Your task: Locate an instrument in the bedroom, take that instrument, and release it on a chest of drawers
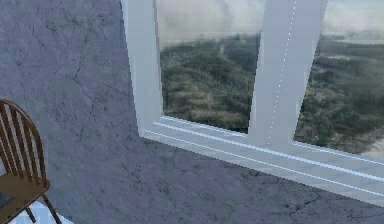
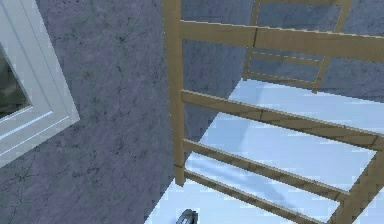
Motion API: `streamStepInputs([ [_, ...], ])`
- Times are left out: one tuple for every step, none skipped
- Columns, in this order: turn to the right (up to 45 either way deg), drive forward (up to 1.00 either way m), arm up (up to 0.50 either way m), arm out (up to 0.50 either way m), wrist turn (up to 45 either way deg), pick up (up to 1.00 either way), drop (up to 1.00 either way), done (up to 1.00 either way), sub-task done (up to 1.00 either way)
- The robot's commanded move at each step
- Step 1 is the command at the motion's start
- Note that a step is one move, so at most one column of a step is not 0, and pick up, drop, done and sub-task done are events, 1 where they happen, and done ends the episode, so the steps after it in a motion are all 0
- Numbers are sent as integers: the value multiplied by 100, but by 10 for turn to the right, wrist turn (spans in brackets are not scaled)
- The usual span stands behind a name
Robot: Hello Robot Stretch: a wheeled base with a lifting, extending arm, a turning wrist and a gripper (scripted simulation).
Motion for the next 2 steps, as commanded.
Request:
streamStepInputs([
  [0, 0, 0, 0, 450, 0, 0, 0, 0],
  [0, 0, 0, 0, 420, 0, 0, 0, 0],
])
